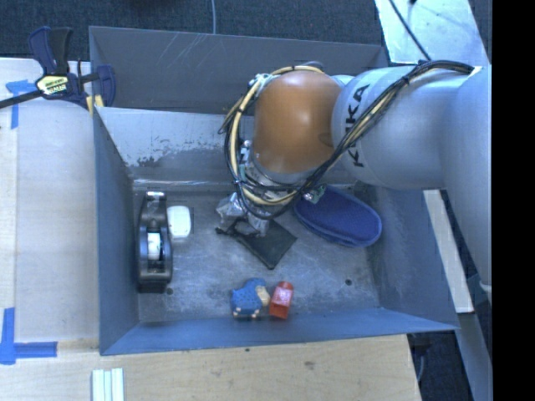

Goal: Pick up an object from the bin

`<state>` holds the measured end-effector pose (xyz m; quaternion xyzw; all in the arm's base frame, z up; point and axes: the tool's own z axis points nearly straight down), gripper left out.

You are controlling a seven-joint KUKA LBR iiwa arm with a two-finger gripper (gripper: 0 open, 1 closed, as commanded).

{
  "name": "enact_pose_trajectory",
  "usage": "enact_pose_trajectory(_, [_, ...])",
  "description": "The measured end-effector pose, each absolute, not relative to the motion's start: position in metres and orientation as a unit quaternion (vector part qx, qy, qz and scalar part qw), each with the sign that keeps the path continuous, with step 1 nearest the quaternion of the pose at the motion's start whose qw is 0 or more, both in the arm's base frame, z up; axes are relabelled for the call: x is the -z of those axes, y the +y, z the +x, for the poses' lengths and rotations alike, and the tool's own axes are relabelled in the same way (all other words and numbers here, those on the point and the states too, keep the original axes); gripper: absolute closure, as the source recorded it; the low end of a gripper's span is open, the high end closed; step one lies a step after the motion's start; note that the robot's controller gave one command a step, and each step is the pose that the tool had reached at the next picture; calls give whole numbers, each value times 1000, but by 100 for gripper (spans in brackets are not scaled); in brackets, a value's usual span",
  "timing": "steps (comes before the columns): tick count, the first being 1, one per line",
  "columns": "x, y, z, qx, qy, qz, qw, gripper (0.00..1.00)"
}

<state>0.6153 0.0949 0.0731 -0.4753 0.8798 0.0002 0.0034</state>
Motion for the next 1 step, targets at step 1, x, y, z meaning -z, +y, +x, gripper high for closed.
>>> enact_pose_trajectory(1, [-206, 101, 602, 2, 873, -488, 5, 100])
